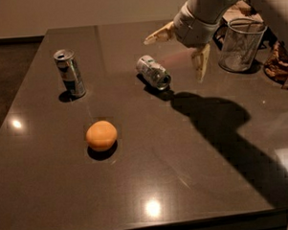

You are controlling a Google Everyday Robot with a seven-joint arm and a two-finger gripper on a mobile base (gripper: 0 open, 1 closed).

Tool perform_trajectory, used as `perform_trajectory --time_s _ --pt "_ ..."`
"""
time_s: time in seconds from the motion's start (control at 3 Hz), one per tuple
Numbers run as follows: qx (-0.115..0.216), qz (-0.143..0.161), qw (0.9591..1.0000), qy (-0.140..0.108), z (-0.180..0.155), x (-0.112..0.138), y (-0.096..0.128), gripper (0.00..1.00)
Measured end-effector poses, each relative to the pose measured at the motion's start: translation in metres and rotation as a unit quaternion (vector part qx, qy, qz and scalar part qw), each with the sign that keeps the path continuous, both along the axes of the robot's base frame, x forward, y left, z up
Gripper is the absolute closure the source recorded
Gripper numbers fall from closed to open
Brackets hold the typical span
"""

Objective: Place 7up can upright

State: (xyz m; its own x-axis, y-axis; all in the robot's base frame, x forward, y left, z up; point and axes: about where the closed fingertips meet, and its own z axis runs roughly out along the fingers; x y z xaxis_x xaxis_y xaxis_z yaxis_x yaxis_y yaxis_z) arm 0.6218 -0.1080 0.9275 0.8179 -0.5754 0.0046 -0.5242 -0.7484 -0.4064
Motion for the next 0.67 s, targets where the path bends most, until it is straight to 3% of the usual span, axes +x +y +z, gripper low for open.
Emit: perform_trajectory --time_s 0.33,0.67 --pt "-0.026 0.075 0.9963 -0.034 -0.009 0.008 0.008 0.0" --pt "-0.054 0.137 0.9874 -0.058 -0.022 0.015 0.016 0.0"
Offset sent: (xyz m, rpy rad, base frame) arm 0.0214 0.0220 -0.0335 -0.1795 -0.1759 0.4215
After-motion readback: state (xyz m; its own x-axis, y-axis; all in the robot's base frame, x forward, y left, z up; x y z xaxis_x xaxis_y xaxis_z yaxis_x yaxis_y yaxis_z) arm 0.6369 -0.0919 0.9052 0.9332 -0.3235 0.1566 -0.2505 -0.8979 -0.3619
